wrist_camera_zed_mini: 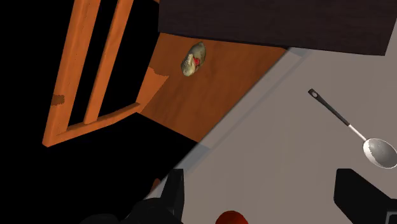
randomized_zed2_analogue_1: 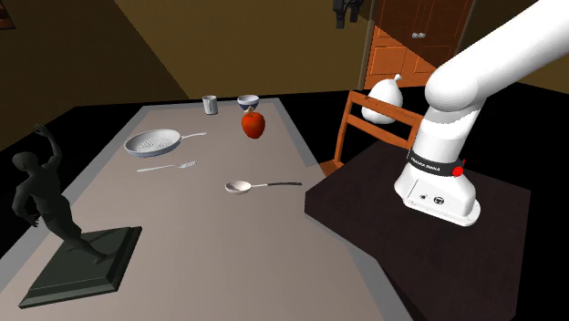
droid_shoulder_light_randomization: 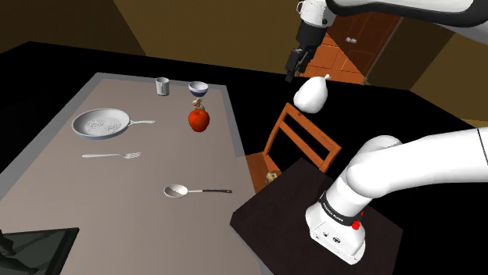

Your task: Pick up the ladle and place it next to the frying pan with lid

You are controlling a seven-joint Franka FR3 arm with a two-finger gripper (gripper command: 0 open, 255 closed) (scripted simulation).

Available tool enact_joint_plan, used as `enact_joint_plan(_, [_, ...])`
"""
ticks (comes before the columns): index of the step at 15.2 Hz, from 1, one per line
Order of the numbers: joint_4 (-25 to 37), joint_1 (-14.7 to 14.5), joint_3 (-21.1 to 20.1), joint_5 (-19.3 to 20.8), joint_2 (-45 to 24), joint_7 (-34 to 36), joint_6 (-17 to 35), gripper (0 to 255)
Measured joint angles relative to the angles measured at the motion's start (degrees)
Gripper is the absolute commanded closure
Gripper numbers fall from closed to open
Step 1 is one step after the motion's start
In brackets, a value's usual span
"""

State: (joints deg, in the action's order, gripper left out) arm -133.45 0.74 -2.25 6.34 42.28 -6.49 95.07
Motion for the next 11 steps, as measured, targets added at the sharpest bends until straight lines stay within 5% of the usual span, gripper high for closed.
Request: enact_joint_plan(11, [-9.61, -4.41, -2.31, -1.26, -7.0, -2.28, 16.47, 0])
